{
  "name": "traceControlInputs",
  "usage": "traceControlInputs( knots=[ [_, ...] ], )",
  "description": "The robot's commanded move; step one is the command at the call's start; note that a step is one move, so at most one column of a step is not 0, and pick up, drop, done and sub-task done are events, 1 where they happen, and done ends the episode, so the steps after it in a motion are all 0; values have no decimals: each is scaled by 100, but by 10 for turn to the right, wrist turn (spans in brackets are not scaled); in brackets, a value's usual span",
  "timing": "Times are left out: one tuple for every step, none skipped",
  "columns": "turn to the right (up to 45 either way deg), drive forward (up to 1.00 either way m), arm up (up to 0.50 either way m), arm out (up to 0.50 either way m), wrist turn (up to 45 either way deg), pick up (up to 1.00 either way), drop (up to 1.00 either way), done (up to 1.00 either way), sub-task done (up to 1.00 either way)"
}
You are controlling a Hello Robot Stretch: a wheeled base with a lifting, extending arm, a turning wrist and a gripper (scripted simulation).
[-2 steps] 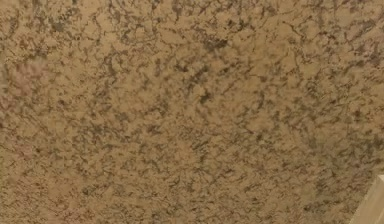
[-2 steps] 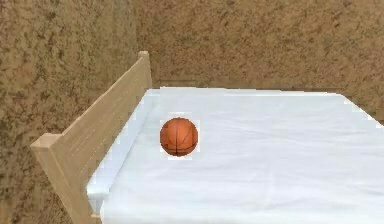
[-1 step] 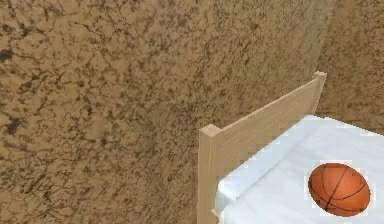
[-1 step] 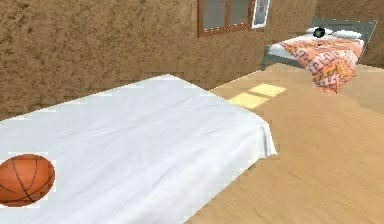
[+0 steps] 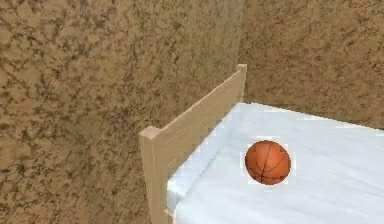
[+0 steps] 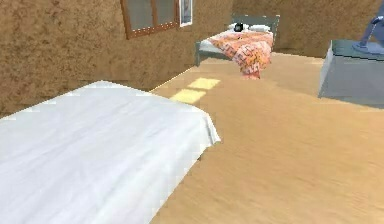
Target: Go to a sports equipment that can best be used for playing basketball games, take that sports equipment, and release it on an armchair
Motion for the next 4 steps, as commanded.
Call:
traceControlInputs(
  knots=[
    [0, 30, 0, 0, 0, 0, 0, 0, 0],
    [-450, 0, 0, 0, 0, 0, 0, 0, 0],
    [-90, 0, 0, 0, 0, 0, 0, 0, 0],
    [0, 0, 50, 0, 0, 0, 0, 0, 0]
  ],
)
